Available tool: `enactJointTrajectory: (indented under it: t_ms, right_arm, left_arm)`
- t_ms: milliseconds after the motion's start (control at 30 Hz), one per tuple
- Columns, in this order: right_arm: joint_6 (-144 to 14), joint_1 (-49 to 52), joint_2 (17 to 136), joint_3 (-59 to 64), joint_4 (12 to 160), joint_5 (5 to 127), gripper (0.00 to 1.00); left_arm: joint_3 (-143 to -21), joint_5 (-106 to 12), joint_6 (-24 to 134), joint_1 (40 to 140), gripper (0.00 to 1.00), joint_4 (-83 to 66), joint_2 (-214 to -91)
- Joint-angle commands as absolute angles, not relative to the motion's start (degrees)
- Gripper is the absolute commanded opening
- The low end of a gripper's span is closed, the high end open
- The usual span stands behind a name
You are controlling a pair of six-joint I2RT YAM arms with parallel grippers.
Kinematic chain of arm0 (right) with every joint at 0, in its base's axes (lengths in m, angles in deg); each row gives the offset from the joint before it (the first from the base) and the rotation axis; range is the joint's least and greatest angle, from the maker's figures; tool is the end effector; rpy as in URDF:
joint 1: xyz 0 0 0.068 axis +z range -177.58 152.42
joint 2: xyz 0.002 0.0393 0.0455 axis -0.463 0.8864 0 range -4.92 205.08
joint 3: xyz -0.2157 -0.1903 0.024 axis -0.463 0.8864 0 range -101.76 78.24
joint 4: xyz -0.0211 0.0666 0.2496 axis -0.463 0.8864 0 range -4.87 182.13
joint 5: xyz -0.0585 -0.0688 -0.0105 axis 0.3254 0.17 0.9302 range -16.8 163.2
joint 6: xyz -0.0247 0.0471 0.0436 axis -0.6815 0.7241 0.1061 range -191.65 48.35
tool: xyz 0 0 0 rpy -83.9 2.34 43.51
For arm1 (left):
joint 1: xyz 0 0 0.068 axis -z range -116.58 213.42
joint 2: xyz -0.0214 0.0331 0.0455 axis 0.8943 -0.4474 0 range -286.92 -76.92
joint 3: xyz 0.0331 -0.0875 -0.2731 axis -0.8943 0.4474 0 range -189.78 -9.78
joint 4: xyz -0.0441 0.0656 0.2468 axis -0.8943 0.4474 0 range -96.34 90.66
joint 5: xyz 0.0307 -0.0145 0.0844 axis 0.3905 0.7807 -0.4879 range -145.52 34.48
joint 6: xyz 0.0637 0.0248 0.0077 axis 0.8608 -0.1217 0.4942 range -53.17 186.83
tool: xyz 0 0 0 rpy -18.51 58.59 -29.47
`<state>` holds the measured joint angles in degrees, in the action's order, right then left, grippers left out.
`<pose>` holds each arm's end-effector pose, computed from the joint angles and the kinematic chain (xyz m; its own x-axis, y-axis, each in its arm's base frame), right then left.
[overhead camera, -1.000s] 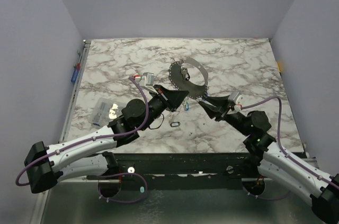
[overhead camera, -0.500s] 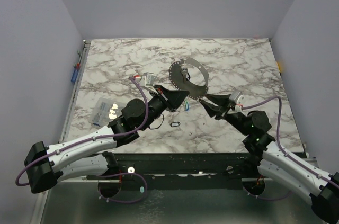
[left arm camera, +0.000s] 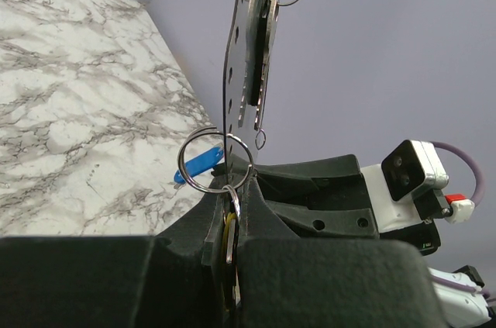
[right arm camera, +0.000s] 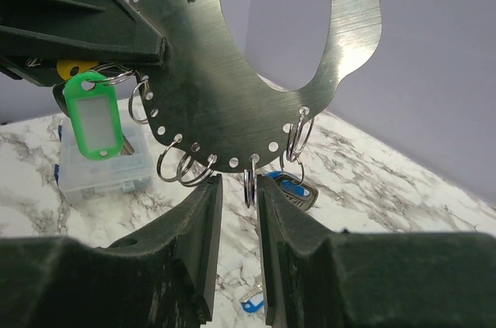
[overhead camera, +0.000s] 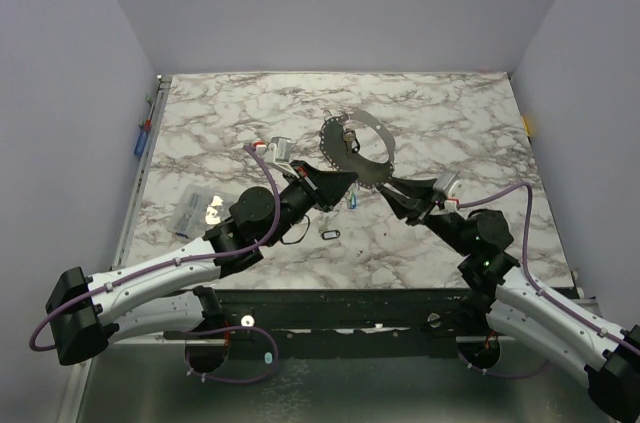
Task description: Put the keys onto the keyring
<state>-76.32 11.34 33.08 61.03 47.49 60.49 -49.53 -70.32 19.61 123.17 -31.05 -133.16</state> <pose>0.1245 0.1162 0.2932 0.2880 0.1306 -0.9487 -0.7557 0.6395 -0.1414 0.1334 -0.2004 0.3536 -0.4705 -0.6017 -0.6454 0.5336 0.3885 -0.7512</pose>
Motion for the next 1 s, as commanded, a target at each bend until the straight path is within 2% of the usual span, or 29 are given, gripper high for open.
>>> enactJointTrajectory:
  t_ms: [0,167,333,533,667,833,967]
  right_arm:
    - [-77.28,11.53,33.23,61.10,45.67,61.51,0.31]
    - [-77.45,11.53,32.88,61.06,45.85,61.70,0.25]
    - [-77.46,11.48,33.05,60.62,46.72,61.69,0.26]
    - [-77.37,11.51,33.14,60.02,47.43,61.87,0.32]
    - [-77.37,11.53,33.10,59.63,48.10,61.86,0.31]
    - [-77.29,11.53,33.04,59.48,48.54,61.69,0.25]
    - [-77.19,11.49,33.18,58.97,49.24,61.78,0.28]
  left_arm:
    - [-51.40,-69.23,19.13,123.37,0.00,-34.48,-132.37]
    - [-51.35,-69.13,18.98,123.37,0.00,-34.55,-132.55]
    - [-51.39,-69.14,18.94,123.40,0.00,-34.55,-132.54]
    - [-51.10,-69.15,18.76,123.37,0.00,-34.55,-132.55]
    - [-50.93,-69.17,18.76,123.37,0.00,-34.55,-132.55]
    - [-50.95,-69.14,18.76,123.43,0.00,-34.55,-132.45]
    - [-50.86,-69.13,18.77,123.39,0.00,-34.55,-132.48]
